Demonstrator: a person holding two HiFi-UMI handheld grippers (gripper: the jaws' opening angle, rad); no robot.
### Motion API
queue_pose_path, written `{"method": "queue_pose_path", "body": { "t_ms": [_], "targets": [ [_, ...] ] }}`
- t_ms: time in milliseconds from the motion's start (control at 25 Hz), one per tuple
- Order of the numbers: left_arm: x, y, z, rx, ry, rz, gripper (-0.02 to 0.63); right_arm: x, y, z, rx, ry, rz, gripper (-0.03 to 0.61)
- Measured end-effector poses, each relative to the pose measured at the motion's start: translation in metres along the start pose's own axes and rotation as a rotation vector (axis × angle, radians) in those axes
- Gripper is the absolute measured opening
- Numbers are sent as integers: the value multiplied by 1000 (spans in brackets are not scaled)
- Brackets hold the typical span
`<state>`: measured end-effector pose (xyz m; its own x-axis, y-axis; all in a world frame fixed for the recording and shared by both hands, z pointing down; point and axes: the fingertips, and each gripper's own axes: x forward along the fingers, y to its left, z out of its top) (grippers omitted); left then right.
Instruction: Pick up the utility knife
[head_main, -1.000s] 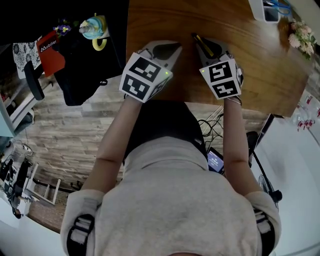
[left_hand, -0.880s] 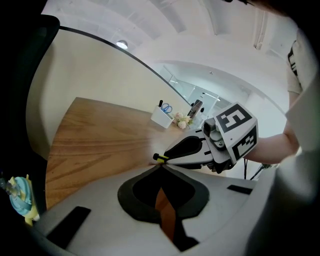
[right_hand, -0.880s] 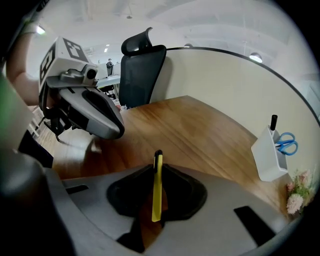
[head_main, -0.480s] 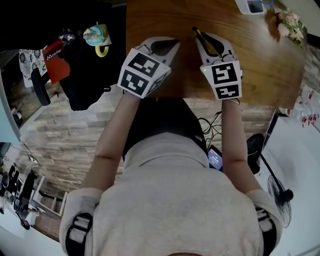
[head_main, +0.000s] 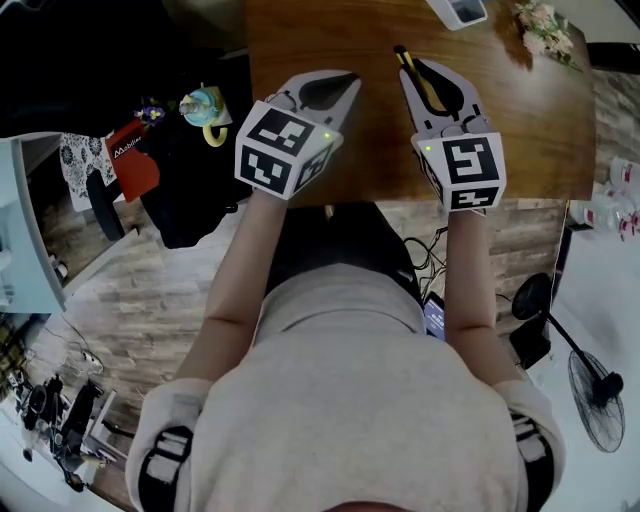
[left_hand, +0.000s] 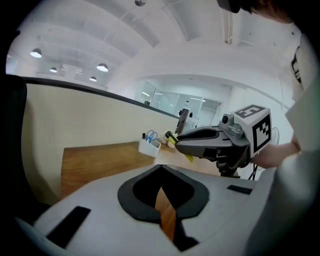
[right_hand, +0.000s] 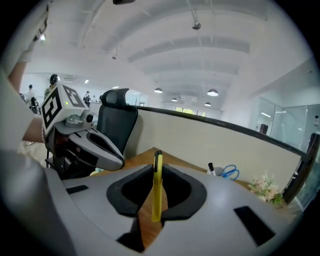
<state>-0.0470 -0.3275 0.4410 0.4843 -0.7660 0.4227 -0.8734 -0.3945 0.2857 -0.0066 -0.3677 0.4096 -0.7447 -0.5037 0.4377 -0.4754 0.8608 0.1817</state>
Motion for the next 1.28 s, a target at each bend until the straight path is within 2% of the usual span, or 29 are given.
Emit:
{"method": "queue_pose_path", "body": {
  "t_ms": [240,600,960,1040,1200,1280],
  "targets": [
    [-12,-10,38,85,-58,-7,15,-26,-10,45,14,-136,-59,72],
    [-35,-29,87,194,-145,-29,15,-66,-18,95,20,-283,-113,72],
    [-54,-45,126,244,-225,-41,15,-98,-17,129,82,-401,-111,72],
    [-58,-49,133,244,-249,-50,15,-103,-18,135,119,-438,-97,72],
    [-65,-58,141,262,-296,-66,15,-116,-22,143,265,-560,-83,72],
    [-67,-61,144,272,-315,-74,15,-120,-22,146,295,-597,-84,72]
  ]
}}
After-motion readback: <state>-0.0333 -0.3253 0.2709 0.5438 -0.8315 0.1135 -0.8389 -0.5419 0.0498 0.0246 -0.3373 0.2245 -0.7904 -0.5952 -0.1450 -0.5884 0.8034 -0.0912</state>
